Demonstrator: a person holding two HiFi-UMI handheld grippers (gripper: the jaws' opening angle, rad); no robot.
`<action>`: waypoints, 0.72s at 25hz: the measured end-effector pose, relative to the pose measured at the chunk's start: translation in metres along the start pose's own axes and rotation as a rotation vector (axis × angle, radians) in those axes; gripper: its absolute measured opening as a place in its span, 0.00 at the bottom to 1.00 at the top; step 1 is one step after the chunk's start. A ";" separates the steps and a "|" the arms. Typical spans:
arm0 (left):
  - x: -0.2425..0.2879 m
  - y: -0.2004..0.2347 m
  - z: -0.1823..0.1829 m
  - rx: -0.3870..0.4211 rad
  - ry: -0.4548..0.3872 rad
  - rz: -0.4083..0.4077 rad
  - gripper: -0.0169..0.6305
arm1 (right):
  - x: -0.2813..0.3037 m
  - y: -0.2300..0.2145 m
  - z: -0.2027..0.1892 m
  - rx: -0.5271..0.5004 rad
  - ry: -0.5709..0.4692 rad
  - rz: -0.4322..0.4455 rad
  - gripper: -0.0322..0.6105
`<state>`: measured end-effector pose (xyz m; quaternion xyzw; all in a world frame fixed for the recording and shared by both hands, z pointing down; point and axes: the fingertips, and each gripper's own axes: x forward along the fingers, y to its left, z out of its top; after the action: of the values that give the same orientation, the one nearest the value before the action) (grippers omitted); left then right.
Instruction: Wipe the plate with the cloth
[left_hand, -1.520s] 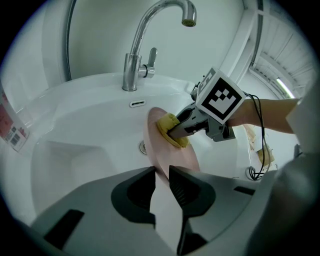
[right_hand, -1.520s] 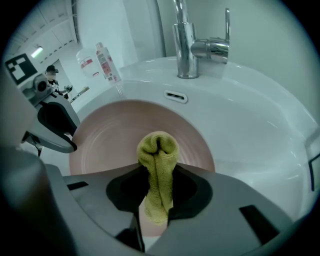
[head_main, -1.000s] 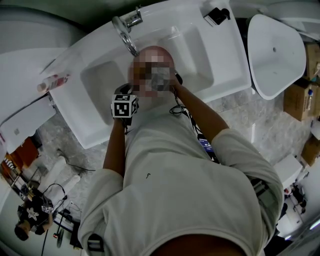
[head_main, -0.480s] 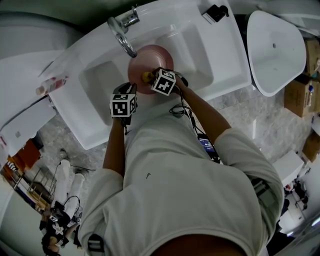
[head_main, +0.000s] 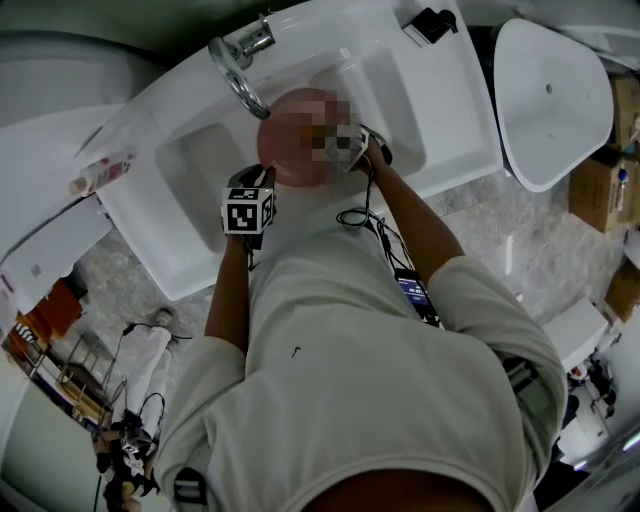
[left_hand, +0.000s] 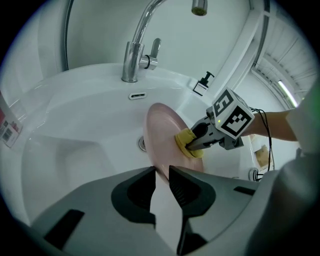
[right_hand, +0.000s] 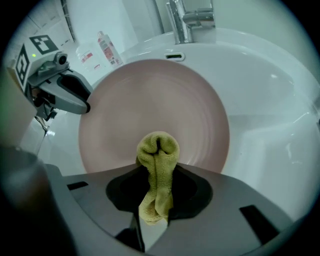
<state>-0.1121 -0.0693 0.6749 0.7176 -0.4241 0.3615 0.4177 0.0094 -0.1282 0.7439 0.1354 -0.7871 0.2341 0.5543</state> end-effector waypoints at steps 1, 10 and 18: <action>0.000 -0.001 0.001 0.002 0.000 -0.001 0.17 | -0.002 -0.009 0.003 0.000 -0.006 -0.035 0.20; 0.003 -0.005 0.001 -0.023 0.015 0.002 0.18 | -0.008 -0.040 0.035 0.005 -0.042 -0.126 0.20; 0.005 -0.007 0.001 -0.062 0.024 0.037 0.18 | -0.014 -0.021 0.075 -0.106 -0.108 -0.085 0.20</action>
<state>-0.1037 -0.0698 0.6771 0.6918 -0.4434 0.3646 0.4380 -0.0364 -0.1860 0.7149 0.1514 -0.8208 0.1607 0.5268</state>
